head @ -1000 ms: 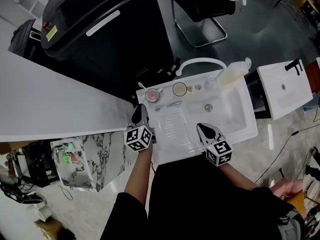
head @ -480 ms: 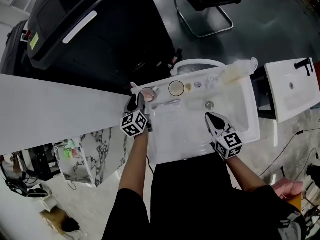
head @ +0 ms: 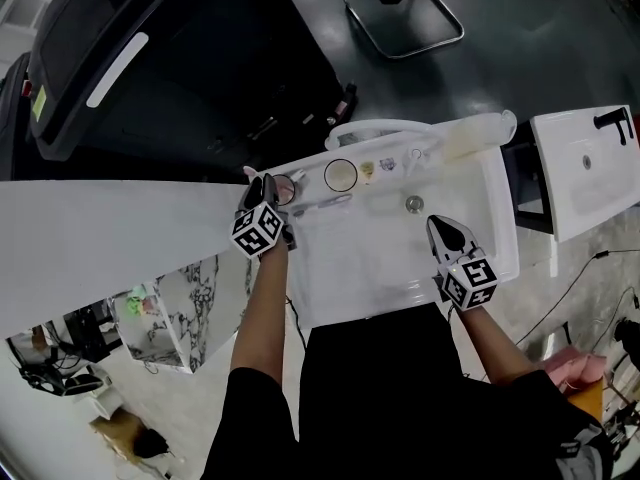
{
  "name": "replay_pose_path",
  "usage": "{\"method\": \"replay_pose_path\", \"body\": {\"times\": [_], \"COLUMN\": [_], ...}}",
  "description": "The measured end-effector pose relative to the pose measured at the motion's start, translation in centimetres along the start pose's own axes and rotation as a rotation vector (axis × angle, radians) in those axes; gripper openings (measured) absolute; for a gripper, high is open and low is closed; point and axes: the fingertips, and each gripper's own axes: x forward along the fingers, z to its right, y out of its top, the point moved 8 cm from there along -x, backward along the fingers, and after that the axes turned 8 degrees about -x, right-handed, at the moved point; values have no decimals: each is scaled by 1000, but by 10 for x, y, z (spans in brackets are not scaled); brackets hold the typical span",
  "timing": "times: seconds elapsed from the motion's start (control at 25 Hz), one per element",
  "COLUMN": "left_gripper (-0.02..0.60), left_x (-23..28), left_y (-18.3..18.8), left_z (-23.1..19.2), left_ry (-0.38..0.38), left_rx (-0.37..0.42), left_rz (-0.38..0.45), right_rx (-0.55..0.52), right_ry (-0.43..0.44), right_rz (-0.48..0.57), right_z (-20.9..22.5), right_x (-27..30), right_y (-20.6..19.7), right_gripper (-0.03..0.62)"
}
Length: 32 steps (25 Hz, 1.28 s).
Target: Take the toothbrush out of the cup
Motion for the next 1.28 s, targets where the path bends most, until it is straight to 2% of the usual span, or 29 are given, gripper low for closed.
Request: {"method": "replay_pose_path", "body": {"times": [0.2, 0.4, 0.64, 1.08, 1.28], "left_gripper": [74, 43, 40, 40, 40], "left_x": [5, 4, -12, -77, -111], "left_y": [1, 3, 21, 75, 97], "left_z": [3, 4, 10, 21, 12], "left_ry": [24, 19, -13, -180, -258], "left_rx": [50, 61, 93, 245, 278], "left_rz": [-5, -5, 58, 207, 244], "right_rx": [16, -3, -18, -51, -49], "right_ry": [6, 29, 35, -26, -78], "right_rz": [1, 12, 27, 75, 96], "right_z": [2, -4, -17, -79, -115], "right_x": [3, 8, 3, -19, -31], "right_y": [-2, 3, 9, 21, 24], "right_gripper": [0, 0, 0, -2, 0]}}
